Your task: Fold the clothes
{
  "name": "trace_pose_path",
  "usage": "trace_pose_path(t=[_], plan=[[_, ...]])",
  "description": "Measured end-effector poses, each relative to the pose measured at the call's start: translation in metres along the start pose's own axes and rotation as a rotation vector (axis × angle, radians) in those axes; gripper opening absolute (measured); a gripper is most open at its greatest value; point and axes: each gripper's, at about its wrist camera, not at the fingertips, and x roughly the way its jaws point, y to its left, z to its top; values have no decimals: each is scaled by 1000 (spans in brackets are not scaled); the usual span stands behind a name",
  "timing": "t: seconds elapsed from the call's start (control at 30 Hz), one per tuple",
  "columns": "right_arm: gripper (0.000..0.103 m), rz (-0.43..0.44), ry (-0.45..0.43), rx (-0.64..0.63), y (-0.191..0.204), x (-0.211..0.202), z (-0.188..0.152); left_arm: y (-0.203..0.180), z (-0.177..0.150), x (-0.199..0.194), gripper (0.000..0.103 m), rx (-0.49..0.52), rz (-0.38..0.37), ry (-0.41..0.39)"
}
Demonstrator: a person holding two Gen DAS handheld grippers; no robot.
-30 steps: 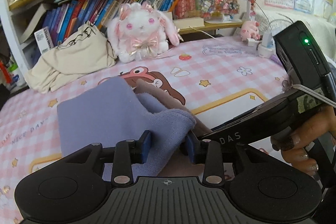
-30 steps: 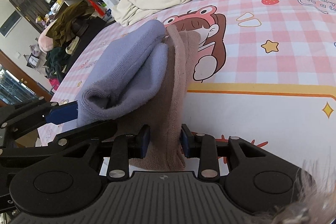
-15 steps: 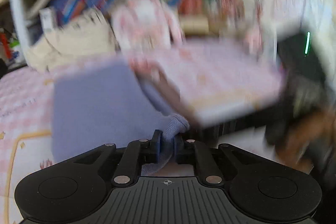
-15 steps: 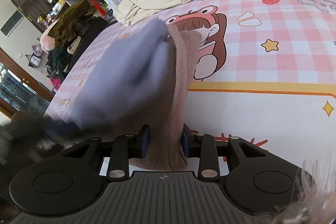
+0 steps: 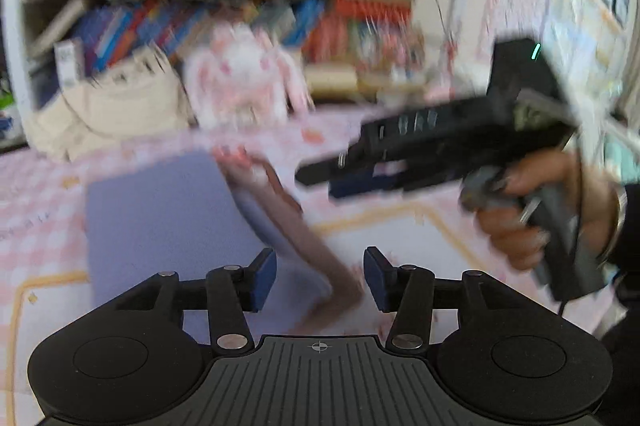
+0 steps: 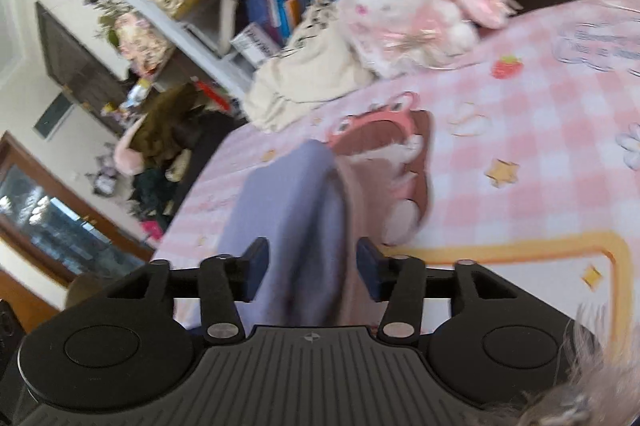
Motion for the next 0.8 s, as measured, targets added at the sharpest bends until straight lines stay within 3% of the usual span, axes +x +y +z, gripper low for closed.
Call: trace_pose_path(t=[0.03,0.13,0.23,0.37,0.5,0.57,0.6,0.7,0.8], plan=[[55,14,23,5,1,7,5,5,3,-6,50,-18,12,-29],[59,16,82,15,6,31,12,18,4,7,47,-33,164,33],[59,-14,164,42,6,58,11,23,-10,35,45,22,233,160],[60,-21,211,50,3,82,10,12,-30,45,45,144,242,201],[60,26,219,48,2,96,15,18,-32,40,45,109,213,190],[50,21,206,53,1,104,17,20,-33,39,45,102,199,186],[37,11,200,46,1,106,17,20,-33,40,45,107,197,189],[27,10,171,-65,17,100,18,21,-34,42,45,113,191,196],[22,159,79,-223,41,71,16,26,-32,44,46,87,178,203]])
